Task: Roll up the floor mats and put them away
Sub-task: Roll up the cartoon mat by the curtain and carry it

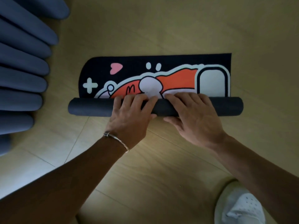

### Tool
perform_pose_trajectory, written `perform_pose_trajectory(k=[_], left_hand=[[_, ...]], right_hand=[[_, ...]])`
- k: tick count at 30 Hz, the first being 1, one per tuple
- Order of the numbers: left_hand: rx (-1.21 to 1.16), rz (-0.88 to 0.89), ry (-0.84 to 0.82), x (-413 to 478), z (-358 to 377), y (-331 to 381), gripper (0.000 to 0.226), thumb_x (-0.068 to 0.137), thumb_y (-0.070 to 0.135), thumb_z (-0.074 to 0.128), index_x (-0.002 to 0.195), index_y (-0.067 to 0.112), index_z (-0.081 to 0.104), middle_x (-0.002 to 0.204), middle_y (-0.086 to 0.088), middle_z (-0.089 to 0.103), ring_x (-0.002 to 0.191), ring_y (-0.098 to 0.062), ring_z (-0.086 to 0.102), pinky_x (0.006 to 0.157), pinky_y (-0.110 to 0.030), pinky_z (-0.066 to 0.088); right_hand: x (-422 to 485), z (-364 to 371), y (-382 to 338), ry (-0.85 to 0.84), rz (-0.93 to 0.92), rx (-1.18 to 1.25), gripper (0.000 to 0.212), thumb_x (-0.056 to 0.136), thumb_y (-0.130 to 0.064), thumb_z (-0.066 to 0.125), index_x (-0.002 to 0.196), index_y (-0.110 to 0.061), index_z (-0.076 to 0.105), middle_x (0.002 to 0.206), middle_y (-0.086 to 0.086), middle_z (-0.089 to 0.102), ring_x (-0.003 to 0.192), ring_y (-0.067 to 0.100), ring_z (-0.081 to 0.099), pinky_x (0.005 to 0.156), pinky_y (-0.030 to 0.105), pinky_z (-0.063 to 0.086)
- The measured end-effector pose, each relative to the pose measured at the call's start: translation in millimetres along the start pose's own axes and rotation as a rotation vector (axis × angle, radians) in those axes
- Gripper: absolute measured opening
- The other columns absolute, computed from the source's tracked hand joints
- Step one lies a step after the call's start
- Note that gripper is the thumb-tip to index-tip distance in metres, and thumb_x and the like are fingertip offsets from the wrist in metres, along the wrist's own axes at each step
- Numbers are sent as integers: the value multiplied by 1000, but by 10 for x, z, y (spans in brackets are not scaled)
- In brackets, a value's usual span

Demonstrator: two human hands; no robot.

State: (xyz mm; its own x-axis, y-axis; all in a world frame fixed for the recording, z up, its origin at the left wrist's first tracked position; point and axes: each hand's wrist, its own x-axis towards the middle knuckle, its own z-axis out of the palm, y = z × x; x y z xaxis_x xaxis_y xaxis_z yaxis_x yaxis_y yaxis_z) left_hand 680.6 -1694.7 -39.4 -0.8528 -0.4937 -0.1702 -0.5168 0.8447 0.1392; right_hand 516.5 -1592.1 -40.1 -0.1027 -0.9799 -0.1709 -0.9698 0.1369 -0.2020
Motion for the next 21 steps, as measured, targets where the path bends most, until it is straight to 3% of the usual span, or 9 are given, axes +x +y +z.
perform_pose_trajectory(k=[7,11,16,21], left_hand=[[-84,97,-20,-225,-17,-38,36,89,32,40,121,15,43,107,-11,64,93,-29,63,79,-46,52],[-31,24,-108,-527,72,108,47,86,34,41,129,15,41,122,-11,58,109,-27,56,94,-50,45],[16,-81,-143,-387,105,148,61,88,46,33,139,14,32,136,-14,50,125,-31,47,103,-62,28],[64,-137,-148,-124,53,58,59,93,49,21,142,16,24,145,-18,39,135,-35,36,106,-63,17]], right_hand=[[-129,-12,-6,-30,-104,59,52,90,-49,38,121,-13,57,102,5,67,88,25,64,80,39,48],[-299,69,-101,-30,-102,70,50,90,-46,40,121,-12,59,111,5,65,101,25,61,88,40,45],[-191,63,-83,-47,-86,60,56,98,-49,27,131,-12,54,133,9,56,129,27,46,103,42,35],[100,8,-29,-46,-31,39,63,100,-48,13,132,-10,52,139,13,51,134,30,41,107,47,33]])
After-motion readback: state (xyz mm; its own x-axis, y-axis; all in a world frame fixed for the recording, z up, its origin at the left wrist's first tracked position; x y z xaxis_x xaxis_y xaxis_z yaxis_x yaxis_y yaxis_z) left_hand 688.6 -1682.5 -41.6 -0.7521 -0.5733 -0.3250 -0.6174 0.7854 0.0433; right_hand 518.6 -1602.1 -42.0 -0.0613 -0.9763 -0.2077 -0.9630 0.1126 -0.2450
